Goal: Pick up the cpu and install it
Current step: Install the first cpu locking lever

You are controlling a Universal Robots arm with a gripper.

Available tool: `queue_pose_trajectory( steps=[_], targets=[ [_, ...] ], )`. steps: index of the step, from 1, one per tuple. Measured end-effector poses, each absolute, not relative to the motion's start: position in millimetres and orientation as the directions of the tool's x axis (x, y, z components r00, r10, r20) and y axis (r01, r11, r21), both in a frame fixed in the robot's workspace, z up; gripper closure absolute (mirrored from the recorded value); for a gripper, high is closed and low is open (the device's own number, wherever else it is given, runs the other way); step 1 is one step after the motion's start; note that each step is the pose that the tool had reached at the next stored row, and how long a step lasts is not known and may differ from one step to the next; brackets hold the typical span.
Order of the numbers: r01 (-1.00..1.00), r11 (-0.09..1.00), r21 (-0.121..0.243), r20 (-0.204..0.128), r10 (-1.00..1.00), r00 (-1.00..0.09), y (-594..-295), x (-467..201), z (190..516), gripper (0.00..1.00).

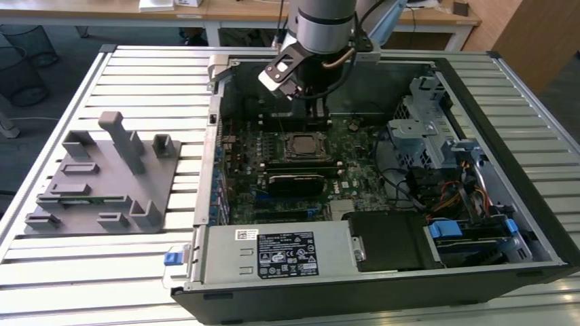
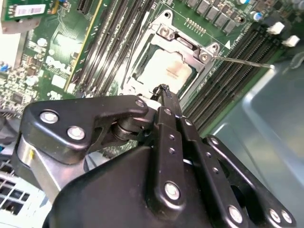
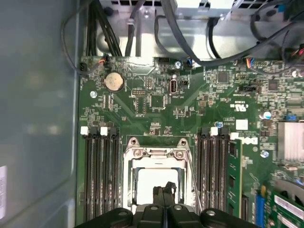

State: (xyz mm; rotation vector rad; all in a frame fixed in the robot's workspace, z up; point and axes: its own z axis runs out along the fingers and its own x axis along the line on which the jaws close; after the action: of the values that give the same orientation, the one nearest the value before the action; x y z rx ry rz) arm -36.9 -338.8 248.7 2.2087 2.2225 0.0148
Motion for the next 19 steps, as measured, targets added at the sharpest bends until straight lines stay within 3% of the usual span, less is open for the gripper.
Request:
queue_pose_trajectory(
  steps=[5,19],
  targets=[
    [1.0,0.009,0.012,0.001,1.0,-0.009,-338.7,-36.9,258.6,0.89],
    [0.982,0.187,0.011,-0.008,0.982,-0.187,-338.8,-41.1,256.5,0.89]
  ],
)
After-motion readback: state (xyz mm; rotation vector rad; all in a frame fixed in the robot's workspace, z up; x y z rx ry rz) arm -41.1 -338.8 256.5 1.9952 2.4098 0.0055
